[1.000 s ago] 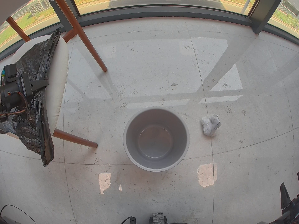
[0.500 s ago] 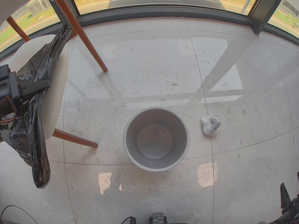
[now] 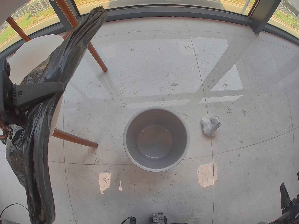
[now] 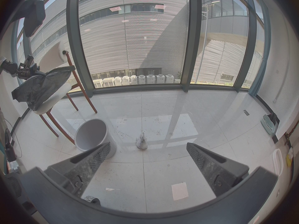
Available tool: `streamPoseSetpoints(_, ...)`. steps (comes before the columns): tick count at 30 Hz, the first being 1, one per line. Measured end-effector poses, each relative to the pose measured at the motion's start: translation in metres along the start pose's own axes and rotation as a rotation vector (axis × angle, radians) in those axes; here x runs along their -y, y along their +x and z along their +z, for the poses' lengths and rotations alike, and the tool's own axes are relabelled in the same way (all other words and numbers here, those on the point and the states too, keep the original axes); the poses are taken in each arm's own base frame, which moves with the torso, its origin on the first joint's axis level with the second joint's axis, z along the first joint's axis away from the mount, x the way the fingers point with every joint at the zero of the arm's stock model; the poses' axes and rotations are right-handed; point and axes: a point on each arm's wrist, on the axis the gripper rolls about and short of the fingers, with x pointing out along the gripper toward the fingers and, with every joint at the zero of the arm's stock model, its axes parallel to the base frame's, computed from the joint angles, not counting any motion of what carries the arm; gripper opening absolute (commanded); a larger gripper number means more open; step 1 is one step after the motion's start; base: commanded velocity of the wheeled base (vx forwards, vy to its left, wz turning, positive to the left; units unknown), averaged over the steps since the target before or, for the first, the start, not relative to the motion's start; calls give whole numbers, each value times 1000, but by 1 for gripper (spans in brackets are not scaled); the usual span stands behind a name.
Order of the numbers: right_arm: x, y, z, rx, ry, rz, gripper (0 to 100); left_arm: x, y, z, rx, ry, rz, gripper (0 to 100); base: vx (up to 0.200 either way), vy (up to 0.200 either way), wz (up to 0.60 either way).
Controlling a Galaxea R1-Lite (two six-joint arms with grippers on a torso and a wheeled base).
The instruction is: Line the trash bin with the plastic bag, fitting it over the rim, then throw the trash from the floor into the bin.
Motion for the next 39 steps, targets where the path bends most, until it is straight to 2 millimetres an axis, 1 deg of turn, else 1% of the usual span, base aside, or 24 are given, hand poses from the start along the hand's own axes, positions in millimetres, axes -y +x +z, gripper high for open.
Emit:
streamPoseSetpoints(8, 0, 0, 0, 0, 0, 0, 100, 23, 5, -19, -133, 3, -150, 0, 0, 0, 0)
streamPoseSetpoints(14, 0, 0, 0, 0, 0, 0, 100, 34, 12, -29, -215, 11, -234, 0, 0, 0, 0)
streamPoseSetpoints(18, 0, 0, 0, 0, 0, 0, 100, 37, 25, -35, -272, 21, -271, 0, 0, 0, 0)
streamPoseSetpoints(21, 0, 0, 0, 0, 0, 0, 100, 36, 37, -37, -295, 62, -286, 0, 0, 0, 0)
streamPoseSetpoints(26, 0, 0, 0, 0, 0, 0, 100, 37, 64, -40, -308, 120, -331, 0, 0, 0, 0)
streamPoseSetpoints(34, 0, 0, 0, 0, 1, 1, 100, 38, 95, -42, -339, 139, -358, 0, 0, 0, 0)
streamPoseSetpoints(39, 0, 0, 0, 0, 1, 1, 100, 36, 105, -42, -343, 195, -367, 0, 0, 0, 0)
